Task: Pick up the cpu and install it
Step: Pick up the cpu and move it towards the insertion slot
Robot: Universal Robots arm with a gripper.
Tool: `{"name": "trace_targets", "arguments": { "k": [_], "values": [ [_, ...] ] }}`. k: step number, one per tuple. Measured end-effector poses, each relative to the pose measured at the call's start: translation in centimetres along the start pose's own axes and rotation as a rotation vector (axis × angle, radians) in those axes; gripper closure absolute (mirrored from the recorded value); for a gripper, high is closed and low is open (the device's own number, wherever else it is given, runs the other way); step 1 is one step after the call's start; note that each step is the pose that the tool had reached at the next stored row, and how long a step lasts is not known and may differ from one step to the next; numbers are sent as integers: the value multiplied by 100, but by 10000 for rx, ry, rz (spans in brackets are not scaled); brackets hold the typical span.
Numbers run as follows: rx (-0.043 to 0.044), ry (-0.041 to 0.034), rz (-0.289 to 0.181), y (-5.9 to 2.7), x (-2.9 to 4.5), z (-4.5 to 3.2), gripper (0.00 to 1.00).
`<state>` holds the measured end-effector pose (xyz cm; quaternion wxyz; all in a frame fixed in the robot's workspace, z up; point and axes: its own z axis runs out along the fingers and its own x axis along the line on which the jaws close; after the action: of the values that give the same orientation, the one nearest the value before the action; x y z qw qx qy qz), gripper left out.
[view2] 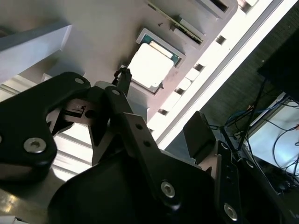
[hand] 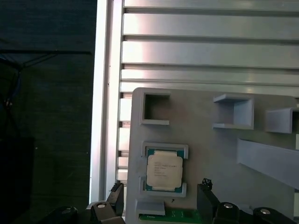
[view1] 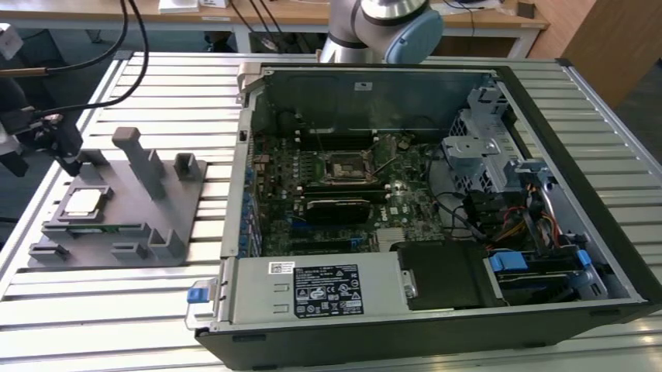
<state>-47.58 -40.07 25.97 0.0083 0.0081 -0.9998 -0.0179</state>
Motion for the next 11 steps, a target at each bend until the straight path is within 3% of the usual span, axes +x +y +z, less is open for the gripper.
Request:
{"name": "trace_targets", "arguments": {
  "k": [11],
  "values": [
    [4, -52, 15, -11, -23, 199, 28]
  ]
}}
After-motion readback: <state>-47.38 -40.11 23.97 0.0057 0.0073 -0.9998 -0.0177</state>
